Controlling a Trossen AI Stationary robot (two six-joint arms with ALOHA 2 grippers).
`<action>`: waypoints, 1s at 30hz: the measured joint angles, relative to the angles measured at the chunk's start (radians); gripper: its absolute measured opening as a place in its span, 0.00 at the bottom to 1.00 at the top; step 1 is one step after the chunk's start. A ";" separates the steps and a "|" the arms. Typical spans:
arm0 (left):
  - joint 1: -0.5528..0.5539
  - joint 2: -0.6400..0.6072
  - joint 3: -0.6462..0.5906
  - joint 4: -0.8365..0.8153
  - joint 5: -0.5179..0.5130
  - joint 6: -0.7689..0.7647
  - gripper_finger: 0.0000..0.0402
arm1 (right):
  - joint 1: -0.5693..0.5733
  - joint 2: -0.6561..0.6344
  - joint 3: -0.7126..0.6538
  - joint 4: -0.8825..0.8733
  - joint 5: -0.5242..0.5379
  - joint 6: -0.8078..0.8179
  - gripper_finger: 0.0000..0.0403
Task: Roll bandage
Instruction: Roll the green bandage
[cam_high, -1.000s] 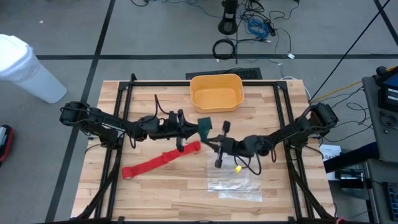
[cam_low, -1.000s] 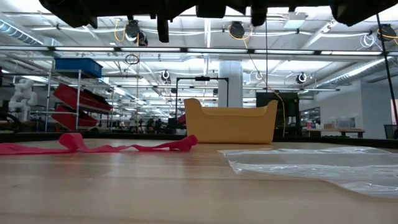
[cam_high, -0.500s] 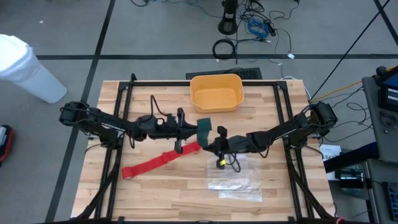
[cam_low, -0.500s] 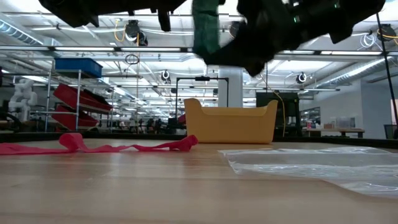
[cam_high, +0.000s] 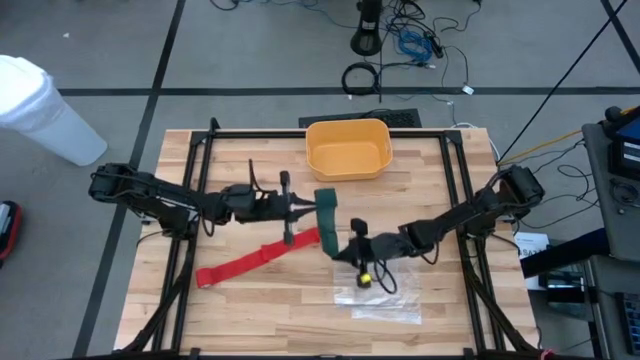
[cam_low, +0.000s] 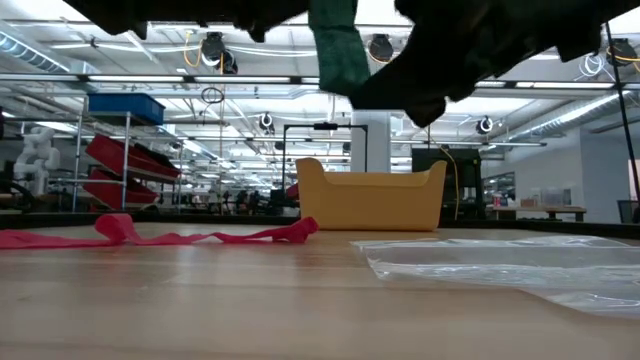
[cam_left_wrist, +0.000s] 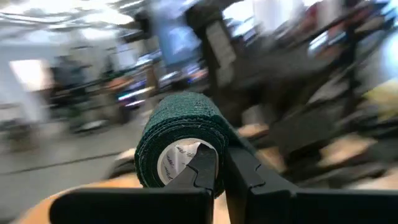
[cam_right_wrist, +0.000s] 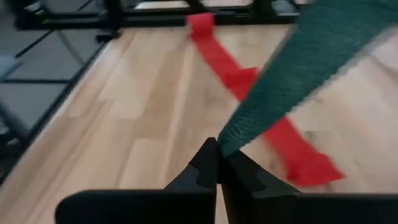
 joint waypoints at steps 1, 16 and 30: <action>0.000 0.000 0.000 -0.007 -0.028 0.027 0.03 | 0.013 -0.001 0.001 -0.009 0.000 -0.001 0.00; -0.037 -0.002 0.000 0.114 0.154 0.165 0.03 | -0.077 0.004 0.013 -0.336 0.029 0.157 0.00; -0.051 -0.031 0.000 0.108 -0.162 0.223 0.03 | -0.044 0.025 0.012 -0.229 -0.019 0.182 0.00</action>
